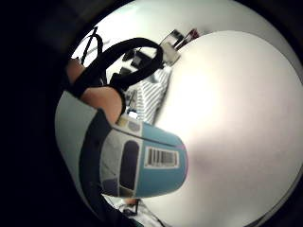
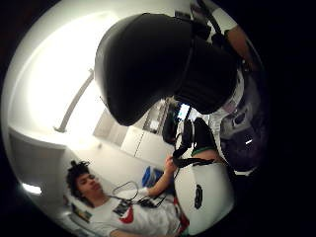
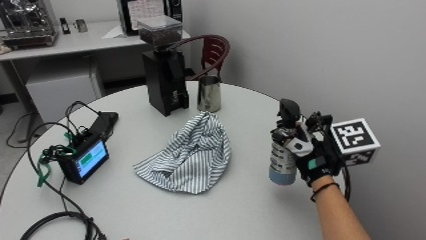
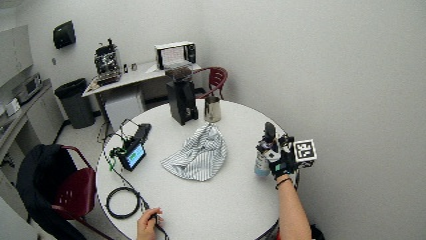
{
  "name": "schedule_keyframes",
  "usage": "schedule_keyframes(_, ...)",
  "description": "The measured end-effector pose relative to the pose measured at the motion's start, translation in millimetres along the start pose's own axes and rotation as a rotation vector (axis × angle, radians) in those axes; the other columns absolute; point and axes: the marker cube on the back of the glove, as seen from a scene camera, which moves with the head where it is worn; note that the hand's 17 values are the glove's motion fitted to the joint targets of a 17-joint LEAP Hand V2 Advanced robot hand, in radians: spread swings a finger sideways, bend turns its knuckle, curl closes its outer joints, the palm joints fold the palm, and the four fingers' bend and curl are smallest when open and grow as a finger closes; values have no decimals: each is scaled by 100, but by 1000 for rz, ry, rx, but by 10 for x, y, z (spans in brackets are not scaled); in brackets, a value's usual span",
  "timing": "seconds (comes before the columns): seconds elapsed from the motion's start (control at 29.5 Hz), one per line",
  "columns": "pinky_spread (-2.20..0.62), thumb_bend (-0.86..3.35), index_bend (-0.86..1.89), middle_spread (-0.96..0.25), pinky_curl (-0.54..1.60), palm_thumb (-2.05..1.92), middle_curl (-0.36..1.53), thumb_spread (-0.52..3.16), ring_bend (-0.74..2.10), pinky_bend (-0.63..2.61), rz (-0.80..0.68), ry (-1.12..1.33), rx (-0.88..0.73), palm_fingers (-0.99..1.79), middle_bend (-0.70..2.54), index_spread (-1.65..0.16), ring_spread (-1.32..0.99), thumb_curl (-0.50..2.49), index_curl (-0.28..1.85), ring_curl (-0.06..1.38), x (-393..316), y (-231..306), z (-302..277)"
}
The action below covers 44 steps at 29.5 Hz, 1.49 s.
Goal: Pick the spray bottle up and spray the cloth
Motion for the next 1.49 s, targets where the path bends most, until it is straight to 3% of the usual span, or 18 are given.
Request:
schedule_keyframes(0.31,7,-3,9,-7,37,92,44,82,53,26,26,107,-258,111,31,-25,-10,52,23,42,-707,-343,298)
schedule_keyframes(0.51,4,-3,10,-7,38,90,45,82,54,28,105,184,-345,112,32,-25,-9,53,23,43,-321,-322,515)
schedule_keyframes(0.71,2,-3,10,-6,38,90,45,82,55,29,230,113,-361,112,33,-25,-9,54,24,43,193,-9,668)
schedule_keyframes(1.02,2,-3,10,-5,38,89,45,83,56,30,152,122,-342,112,34,-25,-8,54,24,43,-449,-391,592)
schedule_keyframes(1.29,0,-3,9,-5,39,89,46,84,57,33,239,123,-383,113,35,-25,-8,55,24,43,13,-193,728)
schedule_keyframes(1.49,0,-3,10,-4,39,88,46,84,58,34,142,124,-324,113,36,-24,-8,55,24,43,-518,-395,558)
